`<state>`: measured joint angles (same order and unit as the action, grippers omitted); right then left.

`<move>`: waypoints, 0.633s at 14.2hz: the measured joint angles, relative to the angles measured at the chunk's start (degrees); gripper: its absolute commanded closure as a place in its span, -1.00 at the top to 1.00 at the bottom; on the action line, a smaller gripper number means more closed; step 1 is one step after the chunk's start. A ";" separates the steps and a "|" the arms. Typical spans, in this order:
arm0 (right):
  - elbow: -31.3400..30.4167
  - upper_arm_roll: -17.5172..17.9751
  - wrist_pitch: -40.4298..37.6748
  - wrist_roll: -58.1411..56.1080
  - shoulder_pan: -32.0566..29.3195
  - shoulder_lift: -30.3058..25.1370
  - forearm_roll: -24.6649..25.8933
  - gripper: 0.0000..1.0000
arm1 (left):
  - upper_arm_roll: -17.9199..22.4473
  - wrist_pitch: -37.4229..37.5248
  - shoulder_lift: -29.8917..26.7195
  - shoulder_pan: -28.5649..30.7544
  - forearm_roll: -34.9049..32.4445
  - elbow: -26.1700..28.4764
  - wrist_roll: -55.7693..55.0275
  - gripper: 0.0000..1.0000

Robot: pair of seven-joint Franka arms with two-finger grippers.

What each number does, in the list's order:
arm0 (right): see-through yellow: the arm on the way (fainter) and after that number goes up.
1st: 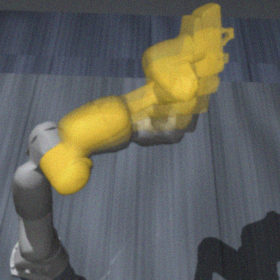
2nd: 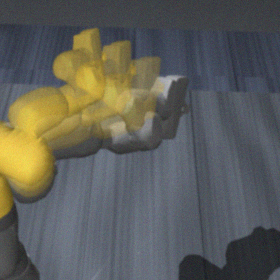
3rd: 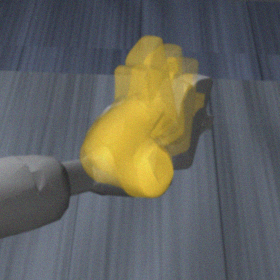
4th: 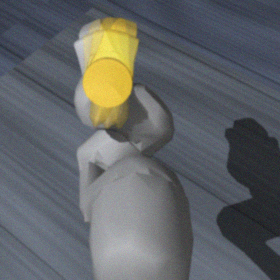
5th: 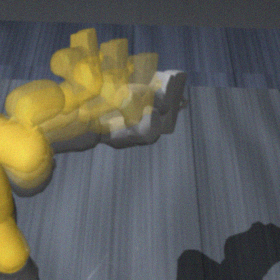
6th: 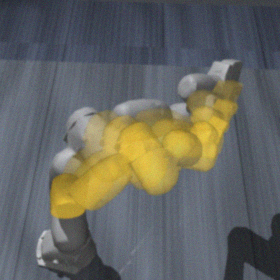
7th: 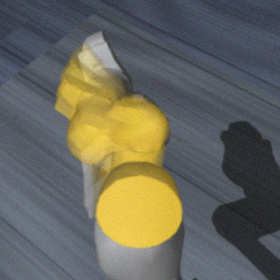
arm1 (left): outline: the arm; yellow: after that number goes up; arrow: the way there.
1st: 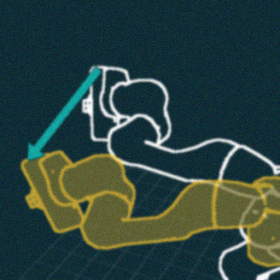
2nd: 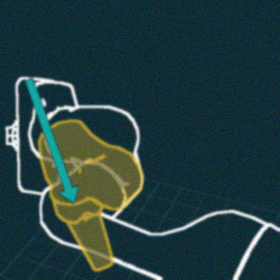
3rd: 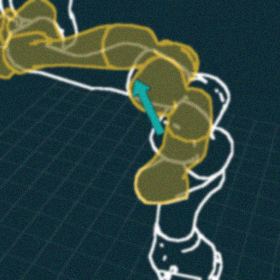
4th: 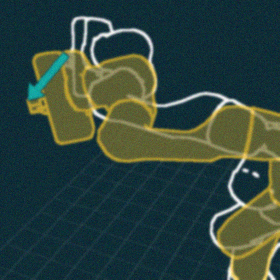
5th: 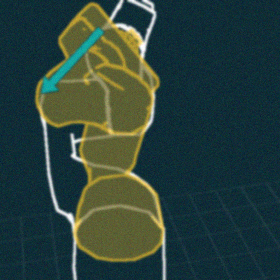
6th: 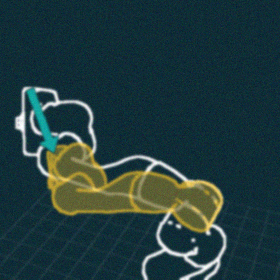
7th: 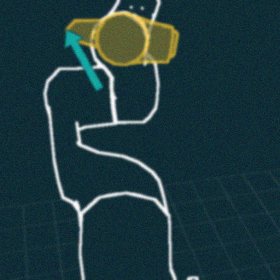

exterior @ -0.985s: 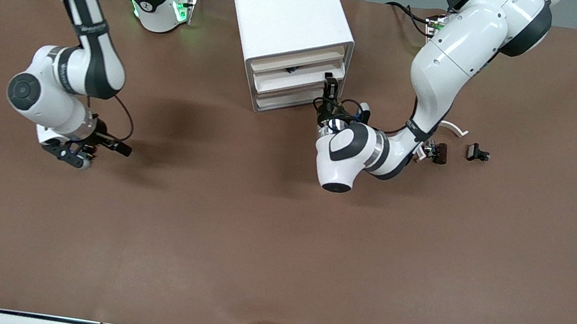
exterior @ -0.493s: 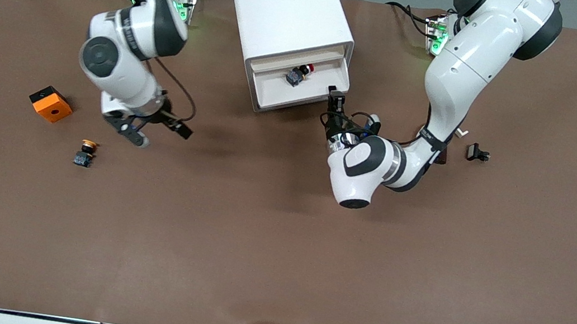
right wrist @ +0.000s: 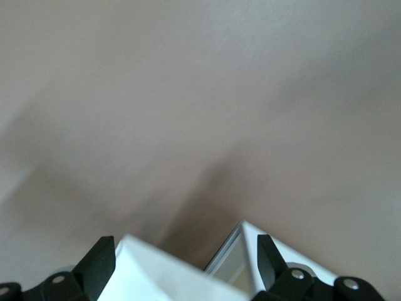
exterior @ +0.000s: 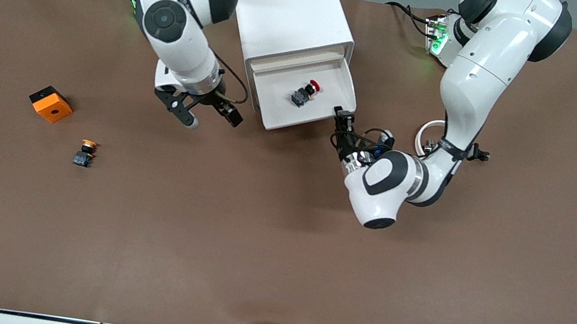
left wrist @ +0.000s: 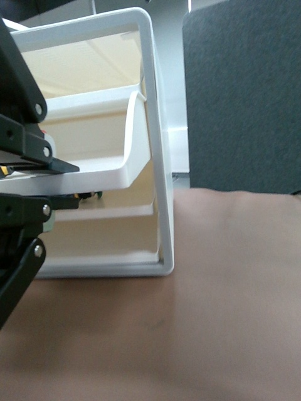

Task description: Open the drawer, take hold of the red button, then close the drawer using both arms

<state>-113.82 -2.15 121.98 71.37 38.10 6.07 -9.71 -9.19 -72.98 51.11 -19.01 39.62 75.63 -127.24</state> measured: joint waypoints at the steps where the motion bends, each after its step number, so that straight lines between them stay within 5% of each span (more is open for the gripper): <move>1: 1.08 0.00 -0.13 2.11 1.21 0.01 -0.13 1.00 | 0.48 -0.44 0.00 0.21 0.00 -0.45 0.00 -0.68; 7: 7.98 -0.03 -2.10 13.57 7.53 2.95 -0.24 1.00 | 0.71 -3.18 0.00 1.84 0.00 -1.31 0.00 -0.59; 9: 10.06 -0.04 -1.89 15.88 10.06 5.92 -0.24 1.00 | 0.71 -3.52 0.00 1.96 0.00 -1.32 0.00 -0.01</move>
<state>-103.77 -2.19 120.09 87.26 48.16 11.99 -9.95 -8.48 -76.51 51.11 -17.05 39.62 74.31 -127.24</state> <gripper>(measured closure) 0.000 0.806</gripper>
